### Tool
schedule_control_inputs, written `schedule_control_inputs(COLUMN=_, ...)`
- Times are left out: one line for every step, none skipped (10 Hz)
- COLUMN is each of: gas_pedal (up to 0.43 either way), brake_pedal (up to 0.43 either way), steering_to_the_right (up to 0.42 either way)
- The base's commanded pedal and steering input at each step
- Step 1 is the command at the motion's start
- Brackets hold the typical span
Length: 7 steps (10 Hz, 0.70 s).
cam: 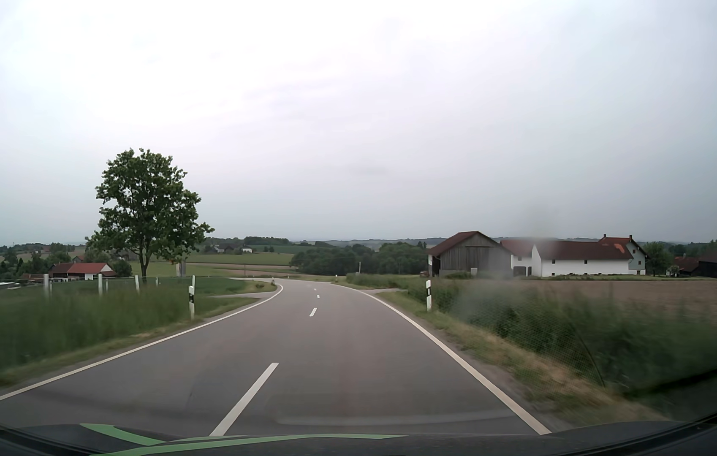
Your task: Follow the waypoints while adhering to traffic rules and regulations
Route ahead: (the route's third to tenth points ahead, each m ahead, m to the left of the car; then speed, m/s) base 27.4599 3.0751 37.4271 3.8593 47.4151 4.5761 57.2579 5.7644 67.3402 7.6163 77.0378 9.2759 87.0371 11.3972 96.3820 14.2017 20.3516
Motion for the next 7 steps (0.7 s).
schedule_control_inputs(gas_pedal=0.000, brake_pedal=0.000, steering_to_the_right=-0.008)
schedule_control_inputs(gas_pedal=0.000, brake_pedal=0.000, steering_to_the_right=-0.009)
schedule_control_inputs(gas_pedal=0.000, brake_pedal=0.000, steering_to_the_right=-0.008)
schedule_control_inputs(gas_pedal=0.000, brake_pedal=0.000, steering_to_the_right=-0.010)
schedule_control_inputs(gas_pedal=0.000, brake_pedal=0.000, steering_to_the_right=-0.011)
schedule_control_inputs(gas_pedal=0.000, brake_pedal=0.000, steering_to_the_right=-0.012)
schedule_control_inputs(gas_pedal=0.000, brake_pedal=0.000, steering_to_the_right=-0.014)
